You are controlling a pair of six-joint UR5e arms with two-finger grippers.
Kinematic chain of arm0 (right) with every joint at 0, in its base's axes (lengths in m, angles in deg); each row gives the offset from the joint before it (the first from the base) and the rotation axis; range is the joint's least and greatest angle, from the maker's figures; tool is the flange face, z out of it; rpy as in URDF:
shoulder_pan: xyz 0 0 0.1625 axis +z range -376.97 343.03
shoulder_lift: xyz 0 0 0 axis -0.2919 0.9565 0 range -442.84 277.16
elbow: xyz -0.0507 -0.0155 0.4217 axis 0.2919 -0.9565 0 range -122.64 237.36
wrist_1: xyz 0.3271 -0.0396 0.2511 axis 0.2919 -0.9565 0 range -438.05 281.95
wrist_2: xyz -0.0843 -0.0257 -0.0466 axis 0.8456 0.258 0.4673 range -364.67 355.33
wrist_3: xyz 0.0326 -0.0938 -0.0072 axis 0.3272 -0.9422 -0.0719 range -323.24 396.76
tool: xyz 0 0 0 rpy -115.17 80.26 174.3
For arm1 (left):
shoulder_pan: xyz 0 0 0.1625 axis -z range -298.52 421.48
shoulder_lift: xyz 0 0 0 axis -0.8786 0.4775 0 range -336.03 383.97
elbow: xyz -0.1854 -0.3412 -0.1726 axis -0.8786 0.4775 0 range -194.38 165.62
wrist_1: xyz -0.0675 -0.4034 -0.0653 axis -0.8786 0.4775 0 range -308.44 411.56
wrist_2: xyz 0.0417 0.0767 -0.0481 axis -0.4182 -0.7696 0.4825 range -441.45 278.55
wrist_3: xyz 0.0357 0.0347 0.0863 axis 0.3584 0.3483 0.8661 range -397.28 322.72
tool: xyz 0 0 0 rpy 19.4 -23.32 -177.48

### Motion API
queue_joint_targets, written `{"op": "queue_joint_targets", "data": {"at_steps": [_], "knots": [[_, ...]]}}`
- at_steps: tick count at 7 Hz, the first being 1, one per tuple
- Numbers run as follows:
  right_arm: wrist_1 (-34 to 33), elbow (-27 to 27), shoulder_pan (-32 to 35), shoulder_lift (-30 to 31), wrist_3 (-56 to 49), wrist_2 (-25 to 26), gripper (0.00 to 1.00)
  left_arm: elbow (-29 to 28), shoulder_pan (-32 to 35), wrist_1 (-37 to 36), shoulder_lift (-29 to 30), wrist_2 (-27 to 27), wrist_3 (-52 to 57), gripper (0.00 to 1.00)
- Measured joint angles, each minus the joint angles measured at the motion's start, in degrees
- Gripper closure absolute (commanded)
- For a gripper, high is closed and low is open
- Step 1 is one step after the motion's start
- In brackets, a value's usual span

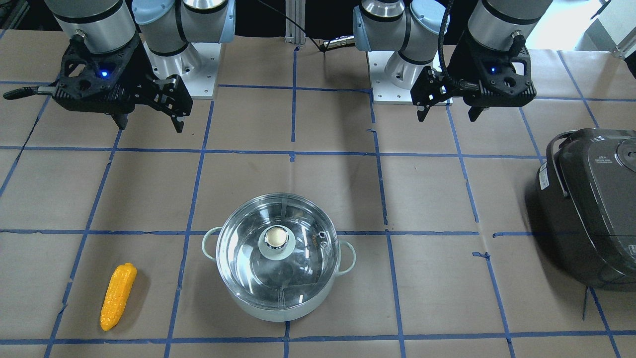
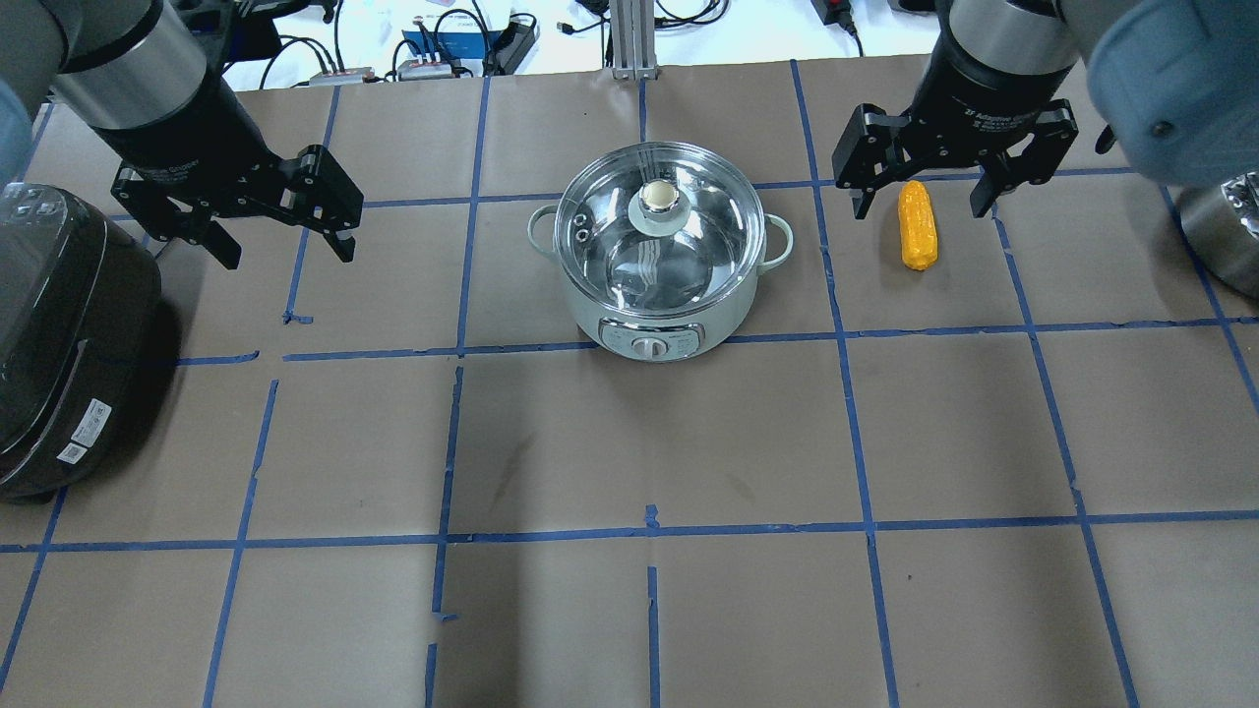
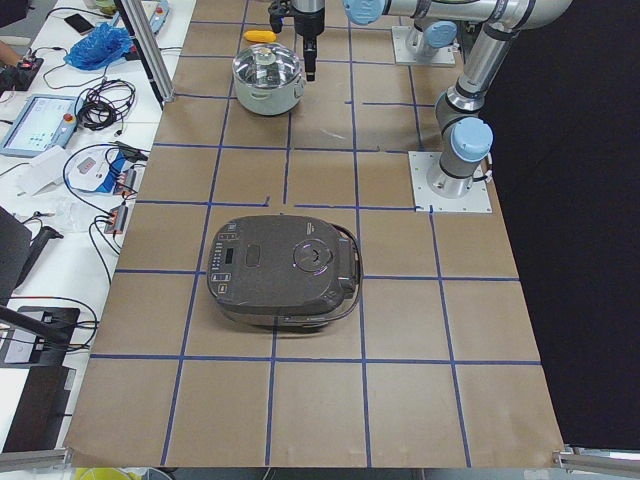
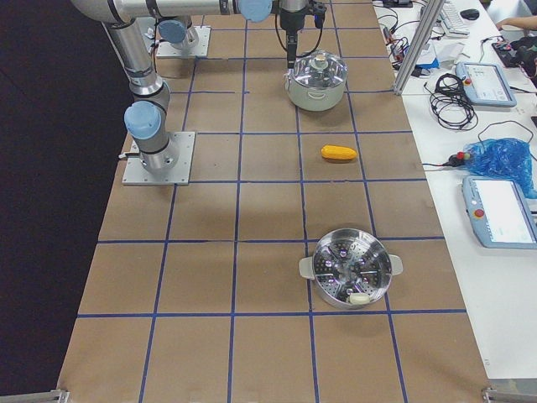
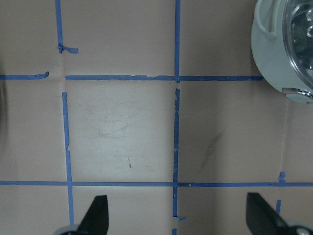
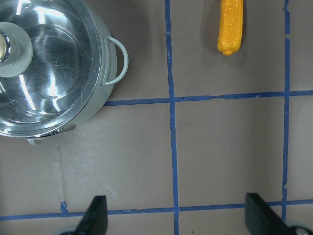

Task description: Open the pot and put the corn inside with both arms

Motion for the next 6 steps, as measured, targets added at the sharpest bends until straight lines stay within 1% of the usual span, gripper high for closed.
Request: {"op": "queue_joint_targets", "data": {"at_steps": [1, 2, 3, 4, 6], "knots": [[0.01, 0.01, 0.00, 0.01, 0.00, 0.01, 0.00, -0.10, 1.01, -4.40, 2.14, 0.02, -0.55, 0.00], [-0.01, 0.12, 0.00, 0.02, 0.00, 0.01, 0.00, -0.38, 3.96, -9.14, 4.73, -0.18, -2.57, 0.00], [-0.03, 0.26, 0.00, 0.03, 0.00, 0.01, 0.00, -1.38, 8.05, -14.05, 7.71, -0.30, -7.06, 0.00], [-0.03, 0.32, 0.00, 0.03, 0.00, 0.01, 0.00, -3.55, 11.63, -17.50, 10.91, -0.07, -12.13, 0.00], [-0.01, 0.36, 0.00, 0.03, 0.00, 0.01, 0.00, -9.52, 18.19, -20.54, 18.34, 0.98, -18.86, 0.00]]}}
